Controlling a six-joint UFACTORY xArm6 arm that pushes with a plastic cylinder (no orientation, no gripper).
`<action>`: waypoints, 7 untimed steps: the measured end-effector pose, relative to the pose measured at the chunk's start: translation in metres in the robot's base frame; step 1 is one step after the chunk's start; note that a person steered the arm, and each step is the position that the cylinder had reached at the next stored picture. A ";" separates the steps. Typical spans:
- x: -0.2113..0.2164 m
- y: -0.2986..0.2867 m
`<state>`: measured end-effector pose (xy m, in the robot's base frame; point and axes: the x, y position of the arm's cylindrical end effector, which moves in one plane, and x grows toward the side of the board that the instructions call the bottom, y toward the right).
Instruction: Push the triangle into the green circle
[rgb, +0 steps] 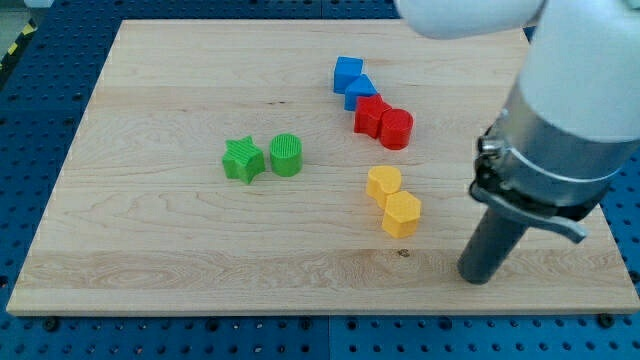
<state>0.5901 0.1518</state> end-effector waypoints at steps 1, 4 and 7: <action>-0.013 0.006; -0.068 0.006; -0.152 0.015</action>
<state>0.4384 0.1670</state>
